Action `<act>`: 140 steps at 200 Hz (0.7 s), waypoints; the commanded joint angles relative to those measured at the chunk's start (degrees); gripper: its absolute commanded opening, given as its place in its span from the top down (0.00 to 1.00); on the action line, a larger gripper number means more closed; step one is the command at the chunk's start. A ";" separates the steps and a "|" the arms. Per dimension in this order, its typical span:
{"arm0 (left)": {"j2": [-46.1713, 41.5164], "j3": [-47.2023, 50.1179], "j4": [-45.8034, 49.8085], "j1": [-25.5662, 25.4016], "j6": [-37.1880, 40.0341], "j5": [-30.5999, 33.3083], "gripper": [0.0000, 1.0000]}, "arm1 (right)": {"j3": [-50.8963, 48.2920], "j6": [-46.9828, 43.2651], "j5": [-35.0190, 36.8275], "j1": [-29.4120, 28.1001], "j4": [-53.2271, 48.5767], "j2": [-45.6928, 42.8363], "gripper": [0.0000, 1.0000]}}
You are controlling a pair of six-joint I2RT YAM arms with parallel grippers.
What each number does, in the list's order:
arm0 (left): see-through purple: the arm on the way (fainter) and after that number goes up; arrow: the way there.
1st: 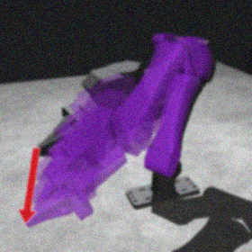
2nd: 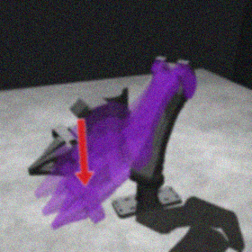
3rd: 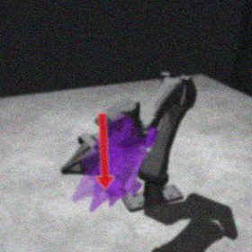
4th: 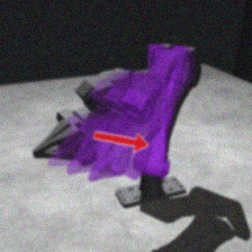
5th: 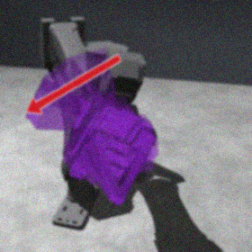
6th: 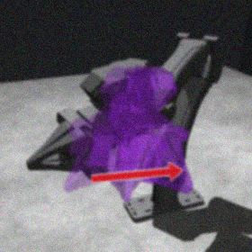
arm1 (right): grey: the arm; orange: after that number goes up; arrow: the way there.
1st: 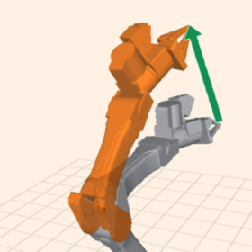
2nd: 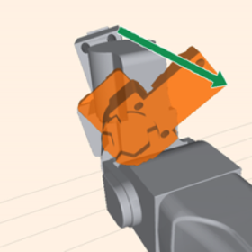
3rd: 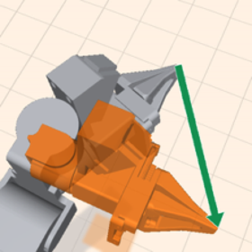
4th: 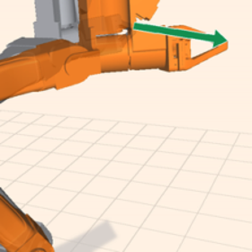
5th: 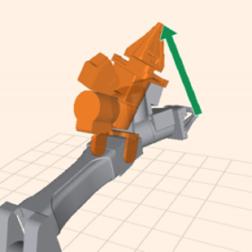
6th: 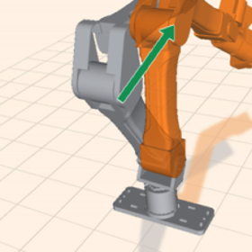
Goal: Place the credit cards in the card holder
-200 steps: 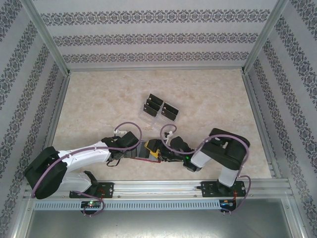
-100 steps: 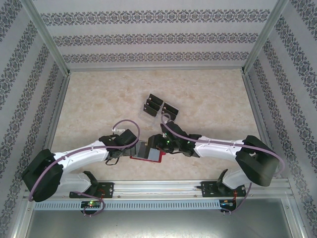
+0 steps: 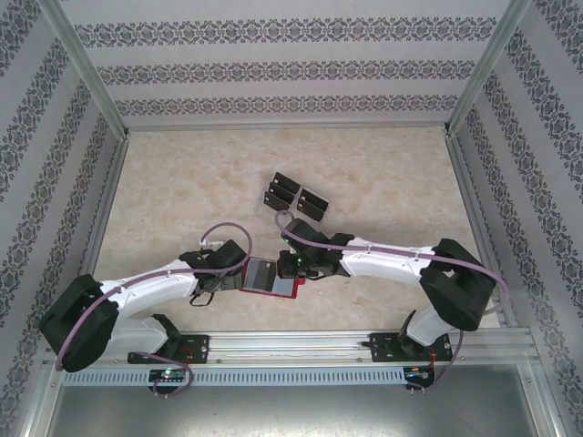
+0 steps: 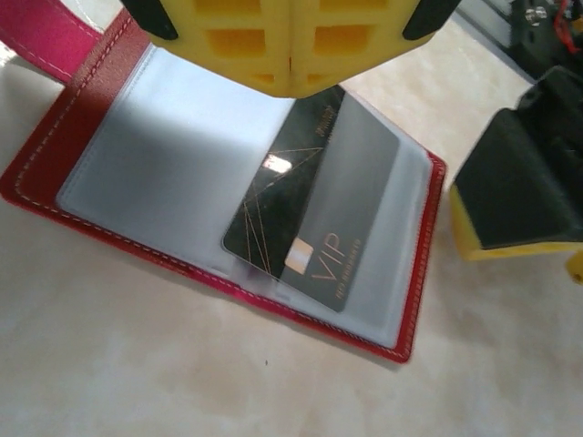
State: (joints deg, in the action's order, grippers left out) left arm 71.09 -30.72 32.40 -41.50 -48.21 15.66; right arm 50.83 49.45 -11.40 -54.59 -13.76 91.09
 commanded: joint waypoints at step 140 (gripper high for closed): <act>0.63 2.50 -2.85 0.32 1.00 -2.12 0.00 | 3.82 -0.80 0.63 -1.31 1.14 8.43 1.00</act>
State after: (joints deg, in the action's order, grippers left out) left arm 71.09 -29.63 30.83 -41.50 -48.07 14.81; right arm 52.77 49.10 -11.40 -55.20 -13.28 98.43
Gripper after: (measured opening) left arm 0.999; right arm 0.058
